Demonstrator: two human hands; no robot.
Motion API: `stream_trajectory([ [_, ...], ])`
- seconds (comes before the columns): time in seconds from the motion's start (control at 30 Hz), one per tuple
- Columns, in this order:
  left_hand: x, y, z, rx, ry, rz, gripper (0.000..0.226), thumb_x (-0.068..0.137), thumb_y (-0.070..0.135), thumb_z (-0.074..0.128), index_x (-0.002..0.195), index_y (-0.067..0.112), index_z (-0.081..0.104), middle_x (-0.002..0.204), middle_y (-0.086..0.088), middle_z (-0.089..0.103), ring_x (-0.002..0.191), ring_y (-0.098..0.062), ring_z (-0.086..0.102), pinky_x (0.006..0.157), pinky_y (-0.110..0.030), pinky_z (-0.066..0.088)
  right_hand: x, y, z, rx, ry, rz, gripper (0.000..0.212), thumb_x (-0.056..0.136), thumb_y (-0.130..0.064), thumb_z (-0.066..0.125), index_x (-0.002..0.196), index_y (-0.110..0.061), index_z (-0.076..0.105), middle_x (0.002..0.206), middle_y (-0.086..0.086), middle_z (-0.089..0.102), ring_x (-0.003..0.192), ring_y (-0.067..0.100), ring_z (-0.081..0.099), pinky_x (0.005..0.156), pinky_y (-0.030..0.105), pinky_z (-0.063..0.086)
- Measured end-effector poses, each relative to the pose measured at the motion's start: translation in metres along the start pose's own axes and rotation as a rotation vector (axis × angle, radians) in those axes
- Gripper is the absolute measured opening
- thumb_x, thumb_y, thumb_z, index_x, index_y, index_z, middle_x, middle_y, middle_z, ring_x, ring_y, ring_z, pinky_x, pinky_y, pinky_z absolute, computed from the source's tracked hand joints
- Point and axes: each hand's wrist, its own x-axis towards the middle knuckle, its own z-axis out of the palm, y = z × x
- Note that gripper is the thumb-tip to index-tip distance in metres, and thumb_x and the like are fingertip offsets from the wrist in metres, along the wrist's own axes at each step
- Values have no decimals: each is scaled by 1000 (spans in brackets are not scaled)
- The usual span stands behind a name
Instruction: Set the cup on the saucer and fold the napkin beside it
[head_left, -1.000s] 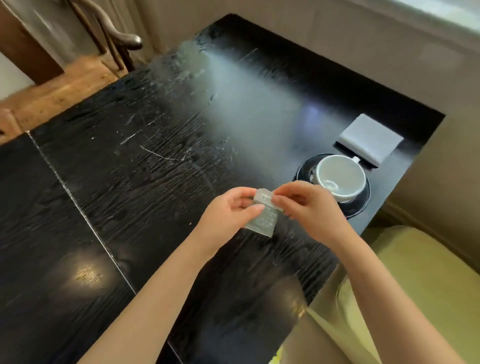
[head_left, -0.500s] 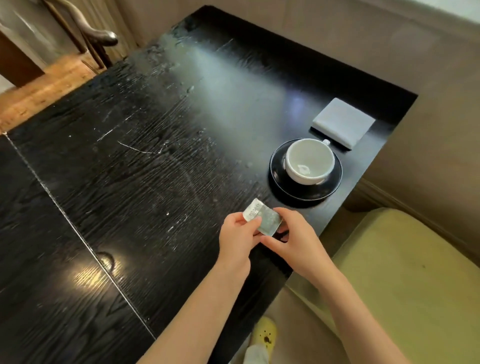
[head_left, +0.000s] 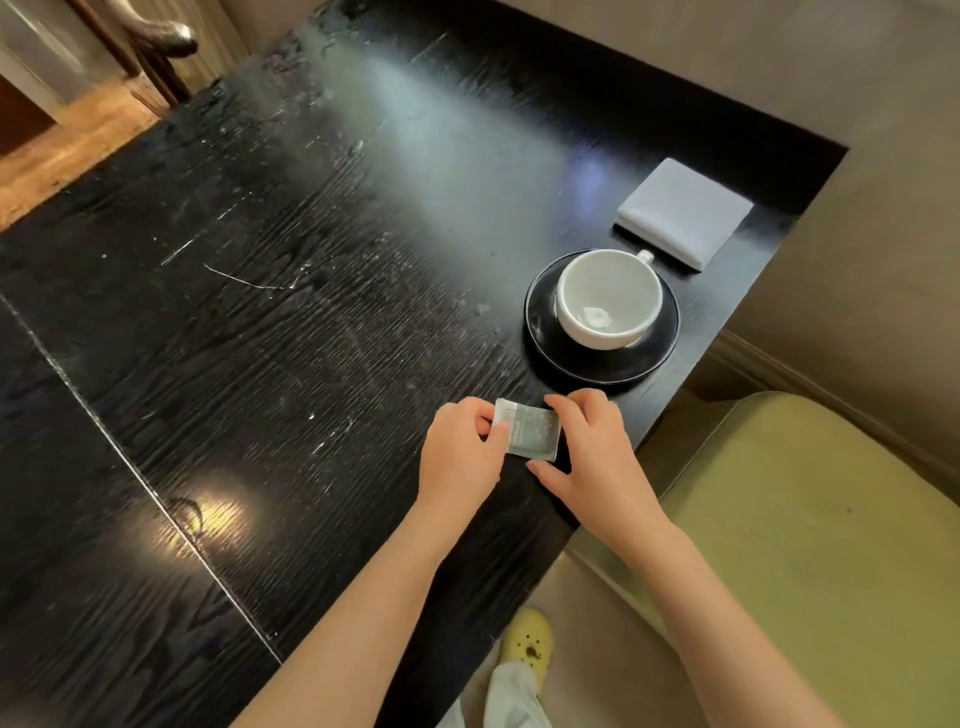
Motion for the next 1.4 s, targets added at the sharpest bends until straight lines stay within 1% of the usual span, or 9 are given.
stream_trajectory([
  [0.07,2,0,-1,2,-14,7,21,91,26,56,110,19,56,103,-1,55,68,-15,65,49,-14,49,-2,0,3,5,14,14,70,77,-30,73,136,-13,40,126,4,42,112,19,41,96,30,41],
  [0.23,4,0,-4,9,-20,15,27,91,24,56,117,19,55,106,-1,51,71,-16,65,43,-10,46,-4,-3,10,-3,66,39,64,75,-33,73,130,-15,46,122,3,45,108,17,41,91,29,43],
  [0.4,3,-3,-5,-7,-22,36,26,91,20,56,117,18,56,108,-1,53,70,-15,65,45,-6,46,-8,-1,15,2,112,47,63,74,-35,74,128,-15,47,123,3,45,111,16,39,93,27,41],
  [0.6,3,-6,-4,-31,-23,47,26,91,19,57,117,18,56,109,-3,54,69,-14,63,46,-2,44,-9,1,16,-4,105,23,63,75,-36,73,128,-17,47,123,2,45,110,15,38,92,28,43],
  [0.7,2,-7,-4,-44,-26,46,26,91,17,57,116,17,56,108,-3,54,68,-14,63,45,-3,43,-9,2,17,4,107,29,62,75,-34,74,128,-16,47,123,3,46,111,16,38,93,28,41],
  [0.93,0,-5,-1,-3,-22,52,26,91,17,57,117,17,56,108,-2,52,72,-14,63,46,-6,46,-8,1,14,23,95,27,59,77,-29,73,128,-14,49,121,4,47,109,15,40,89,20,33],
  [1.13,4,2,-5,84,-61,58,32,90,15,58,121,15,53,112,-5,51,73,-14,61,50,-16,49,-9,-4,9,42,52,74,66,76,-35,73,131,-14,45,123,5,46,111,18,40,96,29,40],
  [1.27,12,8,-13,165,-163,56,36,90,18,58,125,16,50,116,-7,50,74,-17,64,49,-16,50,-6,-8,-3,62,-72,127,71,79,-42,68,138,-17,37,129,3,40,118,17,37,102,30,39],
  [1.4,15,18,-35,289,-281,41,42,91,21,55,131,15,44,123,-11,50,71,-19,67,57,-20,54,-3,-16,-25,55,-163,227,75,80,-47,65,140,-15,33,136,6,38,124,22,39,104,36,41],
])
